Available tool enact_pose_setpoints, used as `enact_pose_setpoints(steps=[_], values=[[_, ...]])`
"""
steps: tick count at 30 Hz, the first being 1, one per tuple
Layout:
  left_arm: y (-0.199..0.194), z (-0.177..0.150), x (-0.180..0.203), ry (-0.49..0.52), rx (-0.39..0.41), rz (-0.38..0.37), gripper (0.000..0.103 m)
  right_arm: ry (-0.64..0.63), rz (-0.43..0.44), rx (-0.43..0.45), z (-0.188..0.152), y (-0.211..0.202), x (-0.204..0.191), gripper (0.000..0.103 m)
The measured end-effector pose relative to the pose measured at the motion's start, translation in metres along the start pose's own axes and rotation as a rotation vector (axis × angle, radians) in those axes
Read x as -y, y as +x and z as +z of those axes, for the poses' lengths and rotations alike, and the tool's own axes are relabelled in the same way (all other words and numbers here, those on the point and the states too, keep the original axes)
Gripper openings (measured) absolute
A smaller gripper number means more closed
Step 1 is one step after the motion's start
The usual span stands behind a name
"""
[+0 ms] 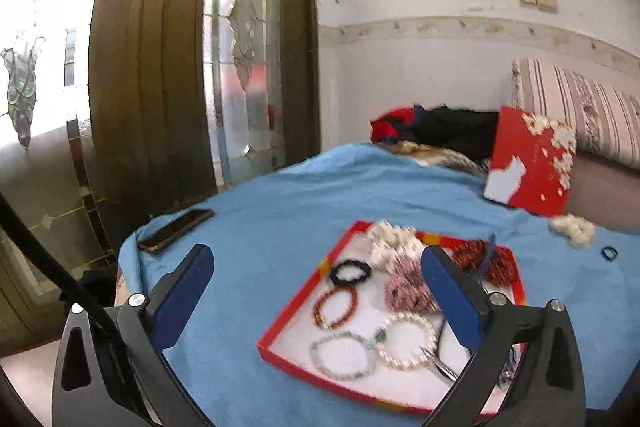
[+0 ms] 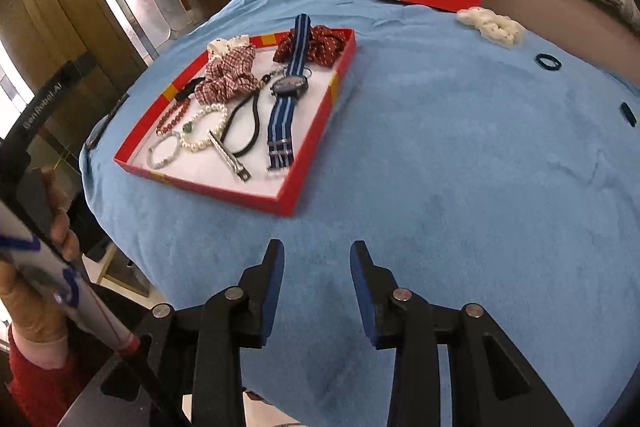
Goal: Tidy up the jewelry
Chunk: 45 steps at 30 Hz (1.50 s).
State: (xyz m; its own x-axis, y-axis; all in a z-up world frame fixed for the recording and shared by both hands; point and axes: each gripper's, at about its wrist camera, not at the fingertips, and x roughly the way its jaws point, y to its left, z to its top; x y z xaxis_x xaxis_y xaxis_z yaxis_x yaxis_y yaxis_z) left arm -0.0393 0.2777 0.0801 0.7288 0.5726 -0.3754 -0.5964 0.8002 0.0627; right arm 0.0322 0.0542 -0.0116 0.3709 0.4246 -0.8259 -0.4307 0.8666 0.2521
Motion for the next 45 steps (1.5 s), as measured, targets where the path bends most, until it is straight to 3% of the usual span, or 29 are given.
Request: enact_pose_setpoints(steps=[3,8,15,25,30,37,45], values=[[-0.005,-0.004,0.011,0.051,-0.048,0.015,0.103,0.024,-0.011,0.01,-0.006,-0.005,0.005,0.038],[-0.048,-0.013,0.025,0.093,0.03,0.019,0.103,0.047,-0.033,0.034,-0.013,-0.015,0.013,0.04],[-0.083,-0.031,0.029,0.041,0.031,-0.144,0.103,0.047,-0.068,0.046,-0.02,-0.02,0.019,0.041],[-0.053,-0.052,0.04,0.025,-0.151,-0.212,0.103,0.025,-0.15,0.055,-0.023,-0.019,0.017,0.048],[-0.034,-0.064,0.04,0.04,-0.239,-0.21,0.103,-0.002,-0.185,0.046,-0.024,-0.013,0.01,0.049],[-0.024,-0.068,0.04,0.048,-0.283,-0.175,0.103,-0.044,-0.219,0.045,-0.027,-0.008,0.001,0.053],[-0.016,-0.075,0.044,0.062,-0.342,-0.196,0.103,-0.024,-0.236,0.035,-0.028,-0.005,0.006,0.056]])
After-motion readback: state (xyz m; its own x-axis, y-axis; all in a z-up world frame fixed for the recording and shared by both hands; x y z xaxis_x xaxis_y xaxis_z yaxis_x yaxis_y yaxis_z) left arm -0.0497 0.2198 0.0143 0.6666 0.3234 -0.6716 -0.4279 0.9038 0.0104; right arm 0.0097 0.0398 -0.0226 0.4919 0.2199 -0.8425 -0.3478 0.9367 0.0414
